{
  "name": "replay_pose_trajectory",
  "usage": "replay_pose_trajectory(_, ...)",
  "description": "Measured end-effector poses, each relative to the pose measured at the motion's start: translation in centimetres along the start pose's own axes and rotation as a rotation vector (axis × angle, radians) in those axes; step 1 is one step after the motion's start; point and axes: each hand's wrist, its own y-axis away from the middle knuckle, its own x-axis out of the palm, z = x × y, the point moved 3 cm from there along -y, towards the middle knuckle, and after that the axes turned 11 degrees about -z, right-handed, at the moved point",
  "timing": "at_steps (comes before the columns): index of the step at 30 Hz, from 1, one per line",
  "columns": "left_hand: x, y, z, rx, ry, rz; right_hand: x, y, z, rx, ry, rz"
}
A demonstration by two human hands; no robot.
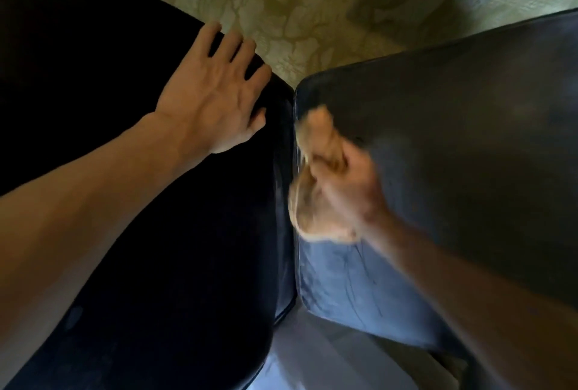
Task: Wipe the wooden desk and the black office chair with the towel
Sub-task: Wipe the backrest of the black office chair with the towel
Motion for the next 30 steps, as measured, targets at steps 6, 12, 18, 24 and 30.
replay_pose_trajectory(6, 0.2, -0.3, -0.1, -0.007, -0.026, 0.005, 1.1, -10.7, 8.7, -0.176, 0.147, 0.111)
replay_pose_trajectory(12, 0.7, -0.3, -0.2, 0.002, 0.002, 0.019, 4.1, -10.8, 8.8, -0.219, 0.28, 0.305)
replay_pose_trajectory(18, 0.9, 0.2, -0.2, -0.028, -0.018, 0.069, 3.8, -2.9, 0.9, 0.021, 0.191, 0.556)
replay_pose_trajectory(24, 0.8, 0.1, -0.5, -0.036, -0.041, 0.063, 1.3, 0.0, -1.2, -0.086, 0.53, 0.581)
replay_pose_trajectory(30, 0.9, -0.1, -0.5, -0.037, -0.07, 0.019, 4.0, -5.9, 3.8, -0.113, 0.426, 0.335)
